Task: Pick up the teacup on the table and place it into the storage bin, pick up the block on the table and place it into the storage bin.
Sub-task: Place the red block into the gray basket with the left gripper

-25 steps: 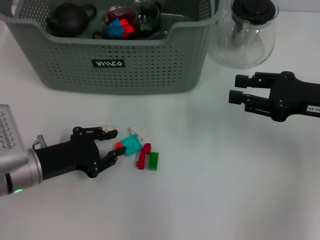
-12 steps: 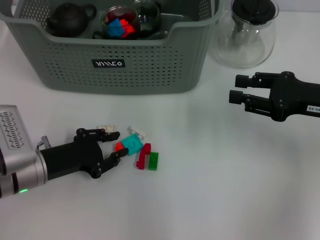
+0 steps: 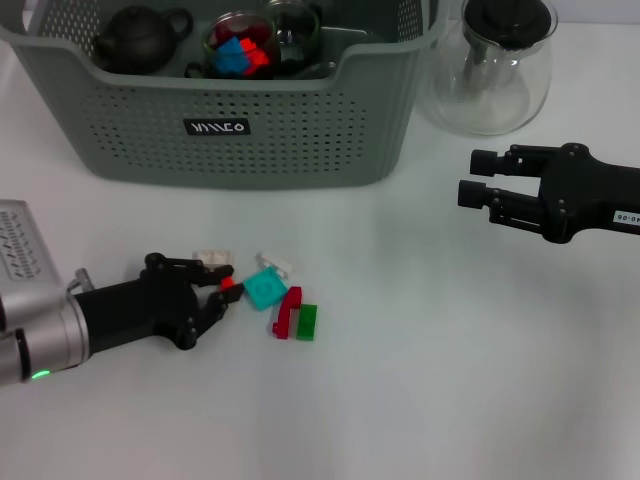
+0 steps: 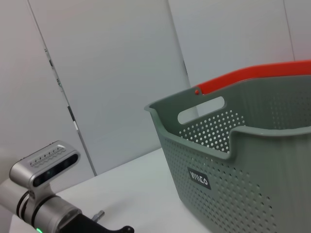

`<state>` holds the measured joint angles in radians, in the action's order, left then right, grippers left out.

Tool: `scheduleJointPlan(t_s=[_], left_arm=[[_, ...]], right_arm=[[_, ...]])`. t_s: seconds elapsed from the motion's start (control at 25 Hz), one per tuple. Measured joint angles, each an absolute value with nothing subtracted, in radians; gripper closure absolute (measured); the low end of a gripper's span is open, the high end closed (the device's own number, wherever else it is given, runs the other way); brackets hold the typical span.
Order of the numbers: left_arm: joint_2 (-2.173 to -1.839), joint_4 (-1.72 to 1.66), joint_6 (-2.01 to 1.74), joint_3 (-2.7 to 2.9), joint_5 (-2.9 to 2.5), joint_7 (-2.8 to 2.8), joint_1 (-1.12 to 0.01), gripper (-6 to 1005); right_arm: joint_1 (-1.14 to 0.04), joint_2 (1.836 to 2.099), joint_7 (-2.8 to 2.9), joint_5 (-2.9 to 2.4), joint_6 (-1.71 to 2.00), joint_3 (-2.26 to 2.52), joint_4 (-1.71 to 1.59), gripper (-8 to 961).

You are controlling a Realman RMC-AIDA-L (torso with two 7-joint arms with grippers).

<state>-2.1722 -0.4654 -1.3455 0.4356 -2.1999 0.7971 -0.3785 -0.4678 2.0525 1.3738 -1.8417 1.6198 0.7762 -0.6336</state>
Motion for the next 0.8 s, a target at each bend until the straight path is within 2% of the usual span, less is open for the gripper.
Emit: scheduleJointPlan(t_s=[0.08, 0.44, 0.6, 0.8], left_arm=[[-2.172, -0.478, -1.354, 0.435, -2.199, 0.814, -0.375, 804], [-2.160, -0.715, -1.740, 0.361, -2.165, 1.068, -0.346, 809], [-2.123, -0.766, -1.951, 0.277, -2.070, 1.269, -0.399, 807], [-2.081, -0.782, -2.007, 0.257, -1.899, 1.497, -0.493, 806]], right_arm=[[-0.468, 2.052, 1.374, -1.842, 1.620, 0.776, -0.634, 447], [-0.466, 2.051, 1.374, -1.838, 1.621, 0.776, -0.634, 447], [-0.472, 2.051, 1.374, -1.839, 1.621, 0.776, -0.635, 447], [-0.476, 2.052, 1.374, -1.840, 1.620, 0.776, -0.635, 447]])
